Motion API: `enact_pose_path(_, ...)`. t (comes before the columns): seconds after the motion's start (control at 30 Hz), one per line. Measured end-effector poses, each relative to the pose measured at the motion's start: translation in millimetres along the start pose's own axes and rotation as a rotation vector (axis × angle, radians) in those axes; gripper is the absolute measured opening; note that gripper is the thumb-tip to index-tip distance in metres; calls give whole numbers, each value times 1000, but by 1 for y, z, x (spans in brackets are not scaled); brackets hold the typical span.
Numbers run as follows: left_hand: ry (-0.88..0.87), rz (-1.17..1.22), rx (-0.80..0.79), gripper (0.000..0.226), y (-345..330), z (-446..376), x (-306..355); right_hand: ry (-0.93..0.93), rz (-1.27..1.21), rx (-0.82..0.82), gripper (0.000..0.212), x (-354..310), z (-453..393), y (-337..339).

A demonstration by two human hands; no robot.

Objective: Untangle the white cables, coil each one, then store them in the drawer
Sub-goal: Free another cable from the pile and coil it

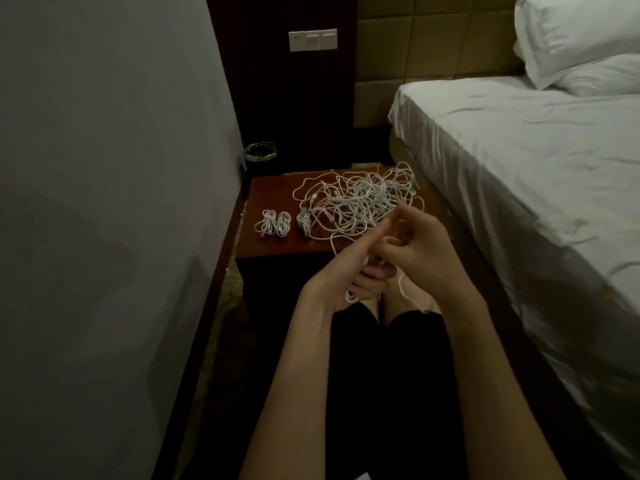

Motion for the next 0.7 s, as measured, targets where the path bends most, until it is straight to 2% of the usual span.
enact_pose_path(0.1, 14, -26, -61, 45, -1, 2, -3, -93, -212, -56, 13, 7, 2, 3)
enact_pose_path(0.2, -77, 48, -63, 42, 3, 2, 2, -103, -282, -116, 4, 8, 4, 12)
enact_pose_path(0.33, -235, -60, 34, 35, 7, 0, 9, -72, -177, 13, 3, 6, 1, 16)
enact_pose_path(0.47, -259, -124, 74, 36, 12, -2, 8, -28, -69, 81, 3, 1, -1, 5)
enact_pose_path(0.7, -326, -42, 462, 52, 37, -2, 6, -55, 19, 83, 3, 0, 0, 8)
Point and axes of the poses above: each hand's wrist, its own z-axis away from the middle knuckle, its own y-axis out of the back of the hand, x = y × z, the point moved 4 cm from there along -z, towards the middle knuckle, and after that the axes turned 1 degree about -x, right-handed, at the moved point
